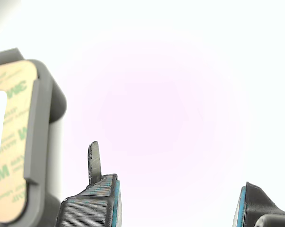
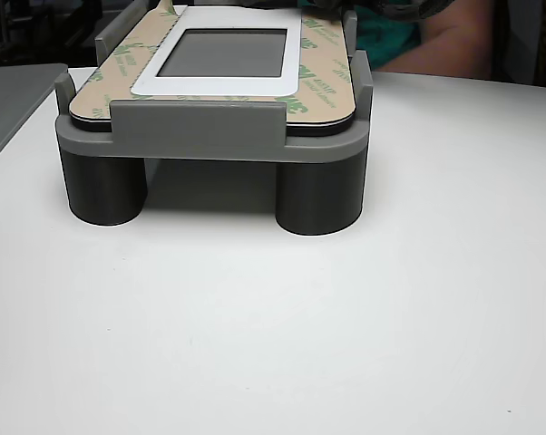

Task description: Peel off protective film from adhesive tape.

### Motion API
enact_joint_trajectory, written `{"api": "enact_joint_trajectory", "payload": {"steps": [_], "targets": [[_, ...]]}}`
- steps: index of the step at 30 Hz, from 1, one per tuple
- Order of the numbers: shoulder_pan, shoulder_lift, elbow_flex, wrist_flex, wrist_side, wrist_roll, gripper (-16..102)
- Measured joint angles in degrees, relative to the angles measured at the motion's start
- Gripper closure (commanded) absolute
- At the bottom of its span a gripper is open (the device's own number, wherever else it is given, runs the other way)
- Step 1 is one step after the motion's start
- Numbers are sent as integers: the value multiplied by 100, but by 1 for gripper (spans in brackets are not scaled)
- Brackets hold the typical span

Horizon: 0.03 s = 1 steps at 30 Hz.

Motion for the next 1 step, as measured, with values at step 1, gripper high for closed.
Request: {"api": "enact_joint_trajectory", "payload": {"steps": [1], "targets": [[0, 0, 0, 0, 0, 0, -14]]}}
